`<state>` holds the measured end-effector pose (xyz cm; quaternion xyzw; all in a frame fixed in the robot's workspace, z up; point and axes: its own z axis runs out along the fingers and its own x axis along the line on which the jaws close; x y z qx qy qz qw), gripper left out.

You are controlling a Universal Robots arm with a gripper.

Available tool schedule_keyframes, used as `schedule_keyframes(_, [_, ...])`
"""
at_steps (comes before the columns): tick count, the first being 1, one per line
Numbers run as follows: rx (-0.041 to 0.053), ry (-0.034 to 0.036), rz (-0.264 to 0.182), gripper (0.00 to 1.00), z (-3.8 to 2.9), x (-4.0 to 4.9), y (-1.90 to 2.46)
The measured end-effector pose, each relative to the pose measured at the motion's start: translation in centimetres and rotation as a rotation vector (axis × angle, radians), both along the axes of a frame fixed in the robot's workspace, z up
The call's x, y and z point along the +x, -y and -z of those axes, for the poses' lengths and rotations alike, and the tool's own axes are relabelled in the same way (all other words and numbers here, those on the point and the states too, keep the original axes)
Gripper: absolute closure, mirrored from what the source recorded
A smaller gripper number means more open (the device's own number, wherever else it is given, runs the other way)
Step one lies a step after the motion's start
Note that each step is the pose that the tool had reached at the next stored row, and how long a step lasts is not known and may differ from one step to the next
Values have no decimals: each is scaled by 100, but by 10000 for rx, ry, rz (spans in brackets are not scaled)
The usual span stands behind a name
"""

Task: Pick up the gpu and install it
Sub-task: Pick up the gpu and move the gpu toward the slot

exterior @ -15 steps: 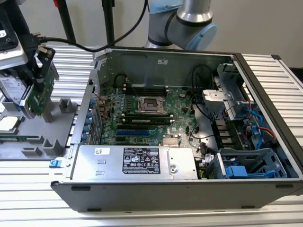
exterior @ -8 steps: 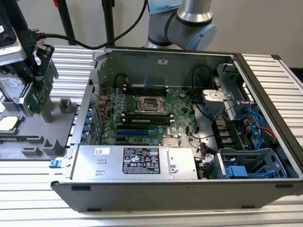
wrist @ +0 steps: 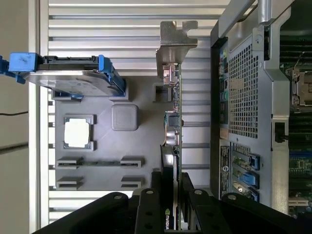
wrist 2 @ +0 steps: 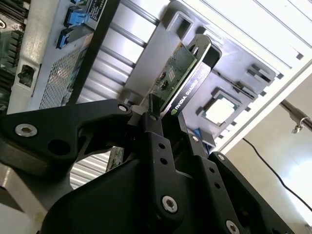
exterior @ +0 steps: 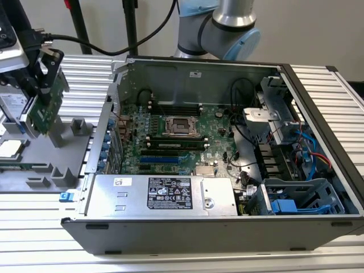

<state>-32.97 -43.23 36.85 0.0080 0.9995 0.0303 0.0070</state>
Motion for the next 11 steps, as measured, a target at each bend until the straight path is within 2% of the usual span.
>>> schedule_keyframes(11, [0, 0, 0, 100, -97, 0, 0])
